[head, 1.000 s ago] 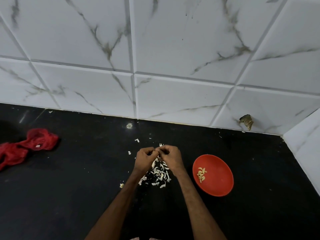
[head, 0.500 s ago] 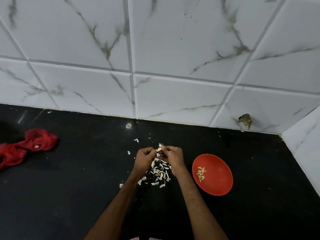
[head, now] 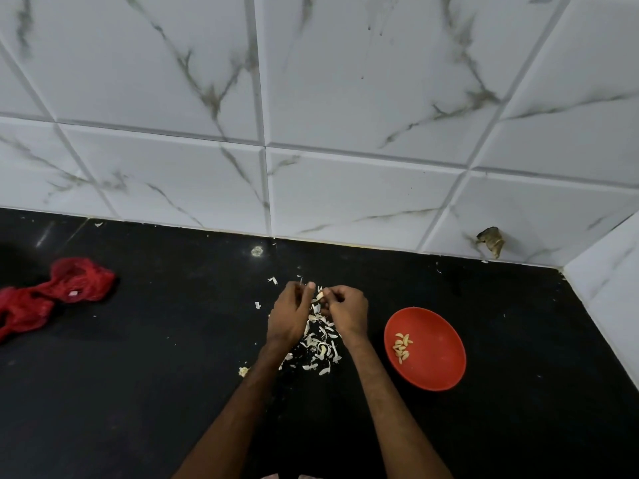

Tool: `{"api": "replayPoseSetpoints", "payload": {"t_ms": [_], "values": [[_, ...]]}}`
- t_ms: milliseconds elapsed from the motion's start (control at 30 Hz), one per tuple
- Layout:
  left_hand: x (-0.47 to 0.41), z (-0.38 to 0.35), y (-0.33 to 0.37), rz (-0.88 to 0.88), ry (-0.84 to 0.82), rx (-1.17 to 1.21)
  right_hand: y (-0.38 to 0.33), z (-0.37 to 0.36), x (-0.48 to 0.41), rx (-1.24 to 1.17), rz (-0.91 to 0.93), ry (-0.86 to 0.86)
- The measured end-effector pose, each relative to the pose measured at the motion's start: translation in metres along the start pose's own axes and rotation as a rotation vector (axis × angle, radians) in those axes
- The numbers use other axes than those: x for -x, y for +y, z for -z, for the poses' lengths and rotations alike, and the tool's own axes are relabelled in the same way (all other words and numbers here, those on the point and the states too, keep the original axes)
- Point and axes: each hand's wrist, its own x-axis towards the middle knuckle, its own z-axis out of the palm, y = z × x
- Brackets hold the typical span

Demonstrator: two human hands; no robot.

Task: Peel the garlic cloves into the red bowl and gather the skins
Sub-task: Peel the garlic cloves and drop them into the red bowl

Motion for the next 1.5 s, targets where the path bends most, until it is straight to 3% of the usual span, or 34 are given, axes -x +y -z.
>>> {"api": "replayPoseSetpoints", "payload": {"t_ms": [133, 367, 500, 767, 967, 1133, 1500], "values": [[-0.004, -0.004, 0.006, -0.105, -0.084, -0.106, -0.001, -0.001, 0.001, 0.014, 0.004, 0.013], [-0.001, -0.007, 0.000, -0.180, -0.157, 0.083, -0.013, 0.010, 0.002, -0.426, -0.442, -0.080], [-0.001, -0.009, 0.002, -0.157, -0.199, 0.201, -0.015, 0.015, 0.004, -0.519, -0.520, -0.109], [-0.009, -0.010, -0.002, -0.077, -0.201, 0.289, -0.010, 0.013, 0.000, -0.433, -0.301, -0.146], [-0.009, -0.008, 0.000, -0.024, -0.193, 0.306, -0.005, 0.009, -0.001, -0.198, -0.045, -0.068], [-0.007, -0.004, 0.006, -0.005, -0.182, 0.329, -0.005, 0.012, -0.002, -0.083, 0.072, -0.157], [-0.006, -0.002, 0.007, -0.083, -0.087, 0.255, -0.006, 0.012, -0.002, 0.000, 0.104, -0.187]]}}
